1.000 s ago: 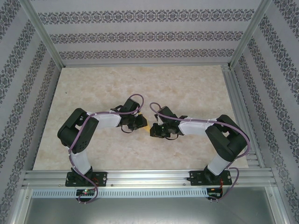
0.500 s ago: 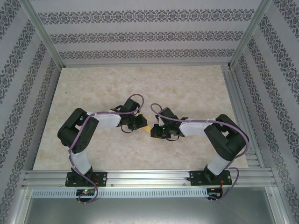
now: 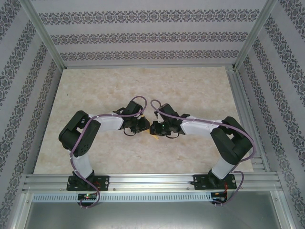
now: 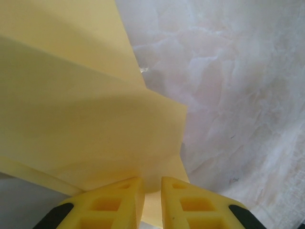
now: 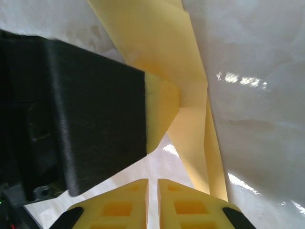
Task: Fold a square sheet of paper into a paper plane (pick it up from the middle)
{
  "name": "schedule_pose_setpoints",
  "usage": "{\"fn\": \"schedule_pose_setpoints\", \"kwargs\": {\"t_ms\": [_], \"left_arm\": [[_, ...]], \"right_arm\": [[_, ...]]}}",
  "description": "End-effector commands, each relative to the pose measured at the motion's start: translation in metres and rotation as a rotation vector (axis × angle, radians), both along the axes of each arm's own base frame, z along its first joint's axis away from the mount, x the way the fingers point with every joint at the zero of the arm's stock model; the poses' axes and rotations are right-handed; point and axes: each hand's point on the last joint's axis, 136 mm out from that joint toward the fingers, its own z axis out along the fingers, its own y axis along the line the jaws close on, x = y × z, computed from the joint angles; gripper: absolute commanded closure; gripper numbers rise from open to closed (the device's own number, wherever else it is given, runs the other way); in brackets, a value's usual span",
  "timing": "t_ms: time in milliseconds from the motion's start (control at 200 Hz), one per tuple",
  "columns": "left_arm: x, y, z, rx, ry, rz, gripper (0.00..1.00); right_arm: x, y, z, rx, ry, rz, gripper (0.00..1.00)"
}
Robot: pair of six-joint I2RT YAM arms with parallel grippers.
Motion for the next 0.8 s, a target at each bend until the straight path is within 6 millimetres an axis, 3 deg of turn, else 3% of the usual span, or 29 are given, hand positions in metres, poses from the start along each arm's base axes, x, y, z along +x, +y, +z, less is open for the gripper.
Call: {"fn": "schedule_pose_setpoints", "kwargs": {"t_ms": [0,160,395,470,649,794], "left_arm": [[-0.016,0.029,-0.042,0.163,0.086,0.029,0.80],[-0.016,0.029,-0.042,0.166,0.086,0.030,0.80],[-0.016,0.028,-0.042,0.165,0.085,0.027,0.79],[-0.015,0.028,-0.042,0.164,0.082,0.027,0.80],[-0.015,0.028,-0.040,0.160,0.079,0.028,0.79],[-0.014,0.027,-0.039,0.152,0.072,0.028,0.80]], "right_arm": [[-0.005,-0.004,-0.017,-0.059,0.017,0.022,0.86],[-0.007,-0.016,-0.031,-0.097,0.041,-0.005,0.86],[-0.031,-0.042,-0.053,-0.105,0.119,-0.044,0.87],[-0.032,-0.044,-0.046,-0.068,0.118,-0.056,0.87],[-0.009,-0.016,0.006,0.068,0.016,-0.027,0.85],[0.000,-0.001,-0.001,0.067,0.027,0.004,0.86]]}}
